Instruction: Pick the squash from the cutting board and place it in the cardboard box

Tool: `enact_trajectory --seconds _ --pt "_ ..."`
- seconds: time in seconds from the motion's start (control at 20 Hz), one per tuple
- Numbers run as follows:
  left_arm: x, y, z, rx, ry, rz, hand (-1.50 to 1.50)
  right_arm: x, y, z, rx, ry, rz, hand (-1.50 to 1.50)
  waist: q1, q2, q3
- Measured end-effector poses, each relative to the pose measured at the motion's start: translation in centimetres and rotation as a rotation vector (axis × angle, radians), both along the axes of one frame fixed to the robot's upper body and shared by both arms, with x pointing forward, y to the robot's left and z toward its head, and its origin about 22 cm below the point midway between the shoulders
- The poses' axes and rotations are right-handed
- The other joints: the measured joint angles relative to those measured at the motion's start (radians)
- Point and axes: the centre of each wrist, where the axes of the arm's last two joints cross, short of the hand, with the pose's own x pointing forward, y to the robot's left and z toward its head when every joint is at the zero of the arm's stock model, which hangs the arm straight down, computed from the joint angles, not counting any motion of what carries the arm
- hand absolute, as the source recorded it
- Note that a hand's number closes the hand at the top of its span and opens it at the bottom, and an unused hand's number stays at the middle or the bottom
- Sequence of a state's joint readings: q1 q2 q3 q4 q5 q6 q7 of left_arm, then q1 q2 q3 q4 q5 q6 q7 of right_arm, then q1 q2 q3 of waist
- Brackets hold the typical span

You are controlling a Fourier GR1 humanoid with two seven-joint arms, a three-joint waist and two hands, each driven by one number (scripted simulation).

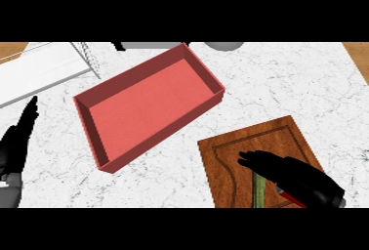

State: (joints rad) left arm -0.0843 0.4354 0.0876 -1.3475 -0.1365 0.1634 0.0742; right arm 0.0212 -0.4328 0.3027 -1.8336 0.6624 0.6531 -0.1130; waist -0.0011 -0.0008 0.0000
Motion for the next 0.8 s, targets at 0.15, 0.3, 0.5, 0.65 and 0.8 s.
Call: enact_trajectory --seconds 0.15,0.3,0.5,0.65,0.8 --pt "0.0 -0.1 -0.2 0.0 -0.006 0.0 0.0 -0.9 0.7 0.2 -0.049 0.005 -0.008 -1.5 -0.001 0.0 0.0" --pt "0.0 0.2 0.0 0.003 -0.003 0.0 0.0 -0.6 1.4 -0.4 -0.097 0.024 -0.024 -1.5 0.001 0.0 0.0" --pt "0.2 -0.2 0.0 0.008 -0.001 -0.003 0.0 -0.5 2.5 -1.9 -0.132 0.029 -0.045 -1.5 0.002 -0.002 -0.002" --pt "0.2 0.3 0.0 0.006 -0.002 -0.003 0.0 0.0 3.0 -2.8 -0.122 -0.013 -0.055 1.5 0.003 -0.006 -0.004" --pt "0.1 -0.2 -0.6 0.006 0.001 0.002 0.0 0.4 3.6 -3.3 -0.114 -0.108 -0.07 1.5 0.003 -0.007 -0.006"
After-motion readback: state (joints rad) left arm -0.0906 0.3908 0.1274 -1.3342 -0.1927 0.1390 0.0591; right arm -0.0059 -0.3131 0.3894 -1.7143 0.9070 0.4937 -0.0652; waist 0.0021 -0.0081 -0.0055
